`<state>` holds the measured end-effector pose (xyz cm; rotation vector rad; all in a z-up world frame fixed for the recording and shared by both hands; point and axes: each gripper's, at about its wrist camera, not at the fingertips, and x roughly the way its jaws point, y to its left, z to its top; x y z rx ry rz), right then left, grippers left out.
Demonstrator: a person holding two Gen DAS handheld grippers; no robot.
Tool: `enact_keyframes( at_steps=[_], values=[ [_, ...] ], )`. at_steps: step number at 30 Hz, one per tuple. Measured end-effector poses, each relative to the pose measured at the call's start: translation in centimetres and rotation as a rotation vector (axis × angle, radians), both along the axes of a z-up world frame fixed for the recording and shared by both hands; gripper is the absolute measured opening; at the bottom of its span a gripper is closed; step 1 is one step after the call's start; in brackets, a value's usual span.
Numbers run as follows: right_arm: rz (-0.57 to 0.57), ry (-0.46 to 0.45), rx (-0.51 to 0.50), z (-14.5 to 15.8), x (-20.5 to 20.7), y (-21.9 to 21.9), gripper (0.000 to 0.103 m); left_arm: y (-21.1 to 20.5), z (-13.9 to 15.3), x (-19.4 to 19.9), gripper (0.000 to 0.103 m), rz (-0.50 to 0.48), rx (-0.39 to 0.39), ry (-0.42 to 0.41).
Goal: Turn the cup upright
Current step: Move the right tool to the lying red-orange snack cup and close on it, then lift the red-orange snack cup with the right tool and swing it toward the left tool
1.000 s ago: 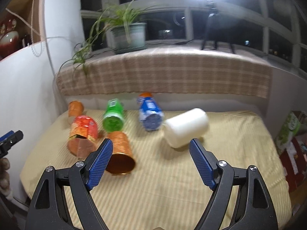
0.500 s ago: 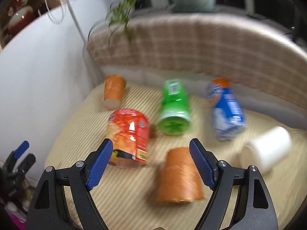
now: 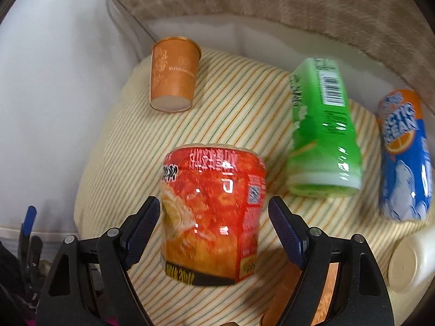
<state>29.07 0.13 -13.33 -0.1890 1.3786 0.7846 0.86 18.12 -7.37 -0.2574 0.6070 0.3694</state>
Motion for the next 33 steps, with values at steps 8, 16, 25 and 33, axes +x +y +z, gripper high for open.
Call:
enact_keyframes(
  at_steps=[8, 16, 25, 33],
  values=[
    [0.123, -0.041, -0.034, -0.1, -0.9, 1.8, 0.081, 0.7, 0.3, -0.9, 0.093, 0.026, 0.005, -0.008],
    [0.219, -0.082, -0.004, 1.2, -2.4, 2.1, 0.081, 0.5, 0.4, -0.9, 0.093, 0.025, 0.014, -0.005],
    [0.428, -0.111, 0.015, 3.5, -7.5, -1.2, 0.081, -1.6, 1.0, -0.9, 0.093, -0.018, 0.045, -0.008],
    [0.641, -0.159, -0.049, 3.0, -12.2, -5.4, 0.081, -5.4, 1.3, -0.4, 0.093, -0.098, 0.075, 0.006]
  ],
)
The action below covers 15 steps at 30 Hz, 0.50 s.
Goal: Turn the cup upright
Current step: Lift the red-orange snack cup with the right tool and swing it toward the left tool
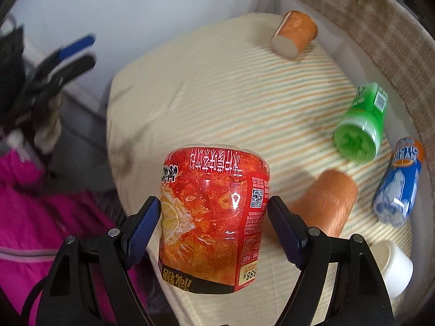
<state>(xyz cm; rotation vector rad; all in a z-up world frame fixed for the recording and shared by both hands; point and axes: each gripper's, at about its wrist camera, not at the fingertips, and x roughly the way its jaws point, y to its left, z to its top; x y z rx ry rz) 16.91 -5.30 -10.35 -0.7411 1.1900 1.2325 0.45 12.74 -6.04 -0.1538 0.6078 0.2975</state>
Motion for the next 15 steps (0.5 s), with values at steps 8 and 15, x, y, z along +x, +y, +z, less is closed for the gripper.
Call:
enact_keyframes(
  at_steps=[8, 15],
  values=[
    [0.035, -0.044, -0.086, -1.8, 0.1, -4.0, 0.082, -3.9, 0.4, 0.5, 0.093, -0.132, 0.014, -0.003],
    [0.013, -0.035, -0.013, -1.0, -0.2, -6.6, 0.082, -8.1, 1.2, 2.0, 0.093, -0.358, 0.036, 0.010]
  ],
)
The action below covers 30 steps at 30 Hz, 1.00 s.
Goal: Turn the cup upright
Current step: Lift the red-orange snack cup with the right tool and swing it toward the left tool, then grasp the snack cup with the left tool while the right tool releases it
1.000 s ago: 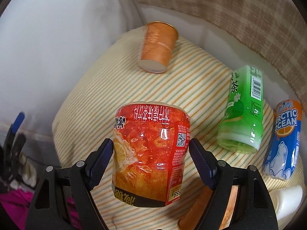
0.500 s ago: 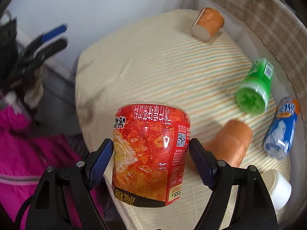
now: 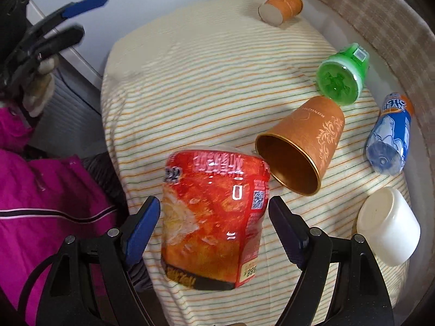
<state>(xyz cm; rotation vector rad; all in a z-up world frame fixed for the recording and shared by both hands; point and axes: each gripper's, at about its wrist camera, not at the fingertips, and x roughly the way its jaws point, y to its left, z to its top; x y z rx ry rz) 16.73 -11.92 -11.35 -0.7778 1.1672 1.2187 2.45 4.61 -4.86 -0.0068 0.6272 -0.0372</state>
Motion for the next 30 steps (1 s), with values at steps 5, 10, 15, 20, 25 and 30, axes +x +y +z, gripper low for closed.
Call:
enact_keyframes(
  at_steps=[5, 10, 15, 20, 25, 30],
  values=[
    [-0.044, -0.013, 0.077, 2.4, -0.4, -3.0, 0.082, -3.2, 0.9, 0.7, 0.093, -0.194, 0.093, -0.029],
    [-0.222, -0.064, 0.187, 4.7, -0.9, -6.7, 0.082, -7.7, 0.7, 0.9, 0.093, -0.458, 0.301, -0.060],
    [-0.466, -0.095, 0.300, 4.7, -4.2, -12.4, 0.082, -11.7, -1.1, 0.9, 0.093, -0.727, 0.475, -0.020],
    [-0.649, -0.066, 0.368, 3.1, -8.1, -16.8, 0.082, -15.1, -2.9, 0.7, 0.093, -0.940, 0.672, -0.004],
    [-0.818, -0.024, 0.403, 1.2, -10.8, -21.1, 0.082, -18.1, -5.3, 1.8, 0.093, -1.059, 0.813, 0.031],
    [-0.927, 0.014, 0.431, 0.1, -11.6, -23.7, 0.082, -19.7, -7.0, 3.4, 0.093, -1.130, 0.889, 0.061]
  ],
)
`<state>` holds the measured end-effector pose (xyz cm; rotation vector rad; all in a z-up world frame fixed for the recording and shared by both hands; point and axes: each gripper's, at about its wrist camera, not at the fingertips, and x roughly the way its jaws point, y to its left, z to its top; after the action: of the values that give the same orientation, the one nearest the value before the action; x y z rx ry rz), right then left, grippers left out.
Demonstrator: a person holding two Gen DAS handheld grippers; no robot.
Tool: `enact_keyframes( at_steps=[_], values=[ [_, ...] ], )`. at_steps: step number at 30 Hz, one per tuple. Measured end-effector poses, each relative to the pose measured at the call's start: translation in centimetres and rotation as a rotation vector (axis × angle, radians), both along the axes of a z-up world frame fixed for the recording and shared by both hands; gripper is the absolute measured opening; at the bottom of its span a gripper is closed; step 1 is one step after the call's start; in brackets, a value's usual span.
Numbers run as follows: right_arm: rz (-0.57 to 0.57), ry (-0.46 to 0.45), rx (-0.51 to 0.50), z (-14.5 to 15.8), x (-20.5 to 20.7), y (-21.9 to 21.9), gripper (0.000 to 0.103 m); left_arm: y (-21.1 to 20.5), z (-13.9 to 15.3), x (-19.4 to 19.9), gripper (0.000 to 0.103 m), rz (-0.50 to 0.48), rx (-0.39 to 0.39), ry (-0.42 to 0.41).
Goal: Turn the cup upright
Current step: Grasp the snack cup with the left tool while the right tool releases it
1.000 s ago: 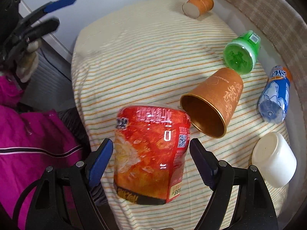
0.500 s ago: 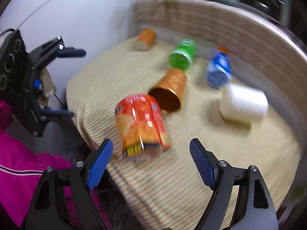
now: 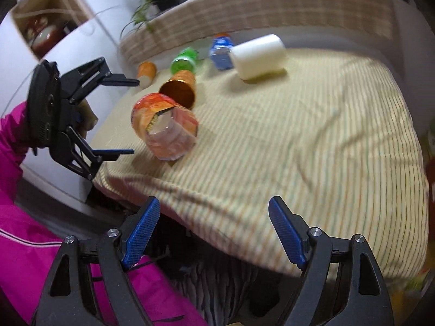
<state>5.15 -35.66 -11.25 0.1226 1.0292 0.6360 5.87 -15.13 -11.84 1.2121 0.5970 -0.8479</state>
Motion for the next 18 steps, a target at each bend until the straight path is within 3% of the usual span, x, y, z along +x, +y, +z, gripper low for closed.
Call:
enact_keyframes(
  at_steps=[10, 13, 18],
  values=[
    [-0.041, 0.022, 0.050, -1.0, 0.6, -1.1, 0.082, -1.6, -2.9, 1.7, 0.093, -0.035, 0.110, 0.040],
    [-0.045, 0.027, 0.053, -1.3, 0.9, -1.1, 0.082, -1.5, -3.4, 2.2, 0.086, -0.035, 0.117, 0.048],
    [-0.066, 0.029, 0.070, -1.2, 1.1, -1.4, 0.082, -1.0, -2.9, 2.5, 0.084, -0.004, 0.078, 0.062]
  ],
)
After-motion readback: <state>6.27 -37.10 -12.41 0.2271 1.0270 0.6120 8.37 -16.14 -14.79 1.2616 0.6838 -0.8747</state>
